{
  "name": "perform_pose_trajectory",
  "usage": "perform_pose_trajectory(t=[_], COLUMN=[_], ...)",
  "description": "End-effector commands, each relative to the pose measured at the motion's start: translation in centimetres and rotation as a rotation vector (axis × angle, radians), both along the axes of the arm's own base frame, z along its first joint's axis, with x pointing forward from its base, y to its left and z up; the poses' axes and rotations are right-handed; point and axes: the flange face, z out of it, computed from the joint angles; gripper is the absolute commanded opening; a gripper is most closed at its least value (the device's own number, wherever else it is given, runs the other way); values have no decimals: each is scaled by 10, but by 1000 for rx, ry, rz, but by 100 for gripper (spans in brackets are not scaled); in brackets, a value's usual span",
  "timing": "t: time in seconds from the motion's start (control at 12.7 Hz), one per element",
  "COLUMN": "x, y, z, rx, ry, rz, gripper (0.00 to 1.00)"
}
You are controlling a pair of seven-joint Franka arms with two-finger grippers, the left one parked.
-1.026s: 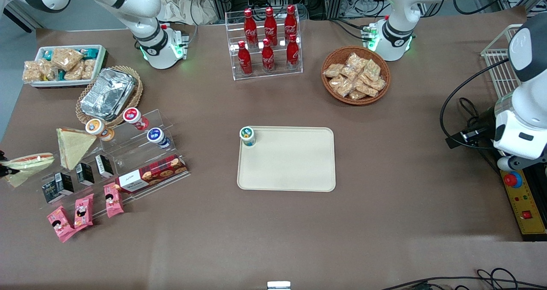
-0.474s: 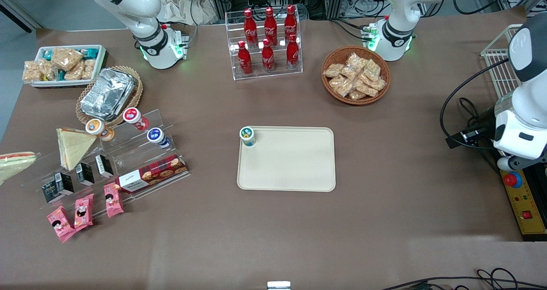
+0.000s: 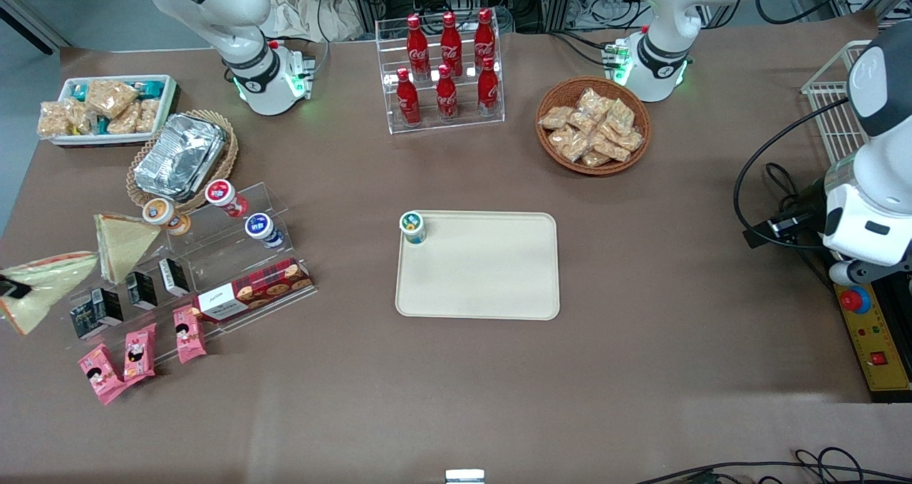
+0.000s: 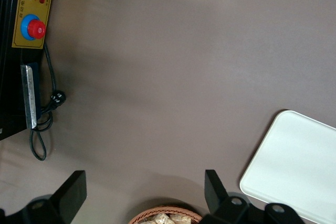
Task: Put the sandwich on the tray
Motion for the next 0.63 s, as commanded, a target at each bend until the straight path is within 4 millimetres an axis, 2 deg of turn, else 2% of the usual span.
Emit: perform_pose_trajectory(t=[0.0,0.16,0.55], x=[1,4,11], y=[32,64,163], z=[16,29,30], rx=[-13,-23,-11], ry=[0,-6,11], rz=[100,242,442], gripper=[24,24,24])
